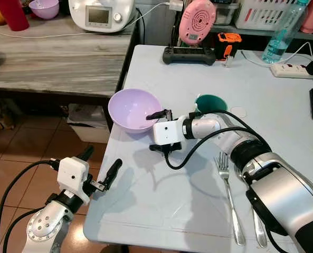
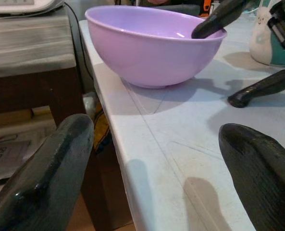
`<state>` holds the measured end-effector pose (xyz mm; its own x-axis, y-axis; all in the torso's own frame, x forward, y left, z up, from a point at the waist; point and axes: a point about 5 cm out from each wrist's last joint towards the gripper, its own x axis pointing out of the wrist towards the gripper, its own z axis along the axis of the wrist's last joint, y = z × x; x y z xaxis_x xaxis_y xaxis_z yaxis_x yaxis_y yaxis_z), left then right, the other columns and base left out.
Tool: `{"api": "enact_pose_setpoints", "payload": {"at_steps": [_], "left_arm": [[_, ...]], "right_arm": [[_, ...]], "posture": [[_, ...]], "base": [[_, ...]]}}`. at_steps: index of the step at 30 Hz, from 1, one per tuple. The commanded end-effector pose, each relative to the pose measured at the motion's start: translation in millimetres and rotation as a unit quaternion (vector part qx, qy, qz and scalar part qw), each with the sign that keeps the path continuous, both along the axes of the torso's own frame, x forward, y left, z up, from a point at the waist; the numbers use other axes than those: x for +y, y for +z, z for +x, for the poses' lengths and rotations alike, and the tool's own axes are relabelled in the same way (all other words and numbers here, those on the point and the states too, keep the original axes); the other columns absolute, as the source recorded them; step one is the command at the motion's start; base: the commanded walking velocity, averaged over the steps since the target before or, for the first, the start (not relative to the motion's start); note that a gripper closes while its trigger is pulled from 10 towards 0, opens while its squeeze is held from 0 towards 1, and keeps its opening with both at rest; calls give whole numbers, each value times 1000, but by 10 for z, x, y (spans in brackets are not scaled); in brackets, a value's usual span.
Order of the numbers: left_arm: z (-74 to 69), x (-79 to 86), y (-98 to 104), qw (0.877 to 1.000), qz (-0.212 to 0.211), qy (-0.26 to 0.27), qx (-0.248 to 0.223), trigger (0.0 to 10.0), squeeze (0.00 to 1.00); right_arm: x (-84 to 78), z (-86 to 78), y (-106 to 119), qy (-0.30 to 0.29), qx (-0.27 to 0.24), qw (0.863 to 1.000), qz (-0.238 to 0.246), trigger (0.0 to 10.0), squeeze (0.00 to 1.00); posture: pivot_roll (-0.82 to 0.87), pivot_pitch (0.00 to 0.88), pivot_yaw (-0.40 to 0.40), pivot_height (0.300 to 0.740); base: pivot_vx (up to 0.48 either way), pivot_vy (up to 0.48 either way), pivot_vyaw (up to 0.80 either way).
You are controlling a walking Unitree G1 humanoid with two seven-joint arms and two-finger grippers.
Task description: Setting the table
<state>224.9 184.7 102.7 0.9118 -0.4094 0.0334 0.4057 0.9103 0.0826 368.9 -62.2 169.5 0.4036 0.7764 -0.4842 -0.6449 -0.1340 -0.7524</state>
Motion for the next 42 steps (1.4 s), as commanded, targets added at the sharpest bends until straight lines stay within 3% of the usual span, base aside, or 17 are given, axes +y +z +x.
{"api": "enact_pose_setpoints", "payload": {"at_steps": [1, 11, 42], "left_arm": [[-25, 4, 14, 1000, 5, -2, 3, 10000, 0], [-14, -8, 22, 1000, 4, -1, 3, 10000, 0], [42, -37, 56, 1000, 0, -2, -5, 10000, 0]], "right_arm": [[-15, 41, 30, -15, -18, 1000, -7, 0, 0], [-65, 84, 48, -35, -65, 997, -7, 0, 0], [-84, 114, 79, -48, -105, 993, 0, 0, 0]], "posture": [[16, 174, -16, 740], [16, 165, -16, 740], [15, 155, -13, 740]], "base": [[0, 0, 0], [0, 0, 0], [0, 0, 0]]}}
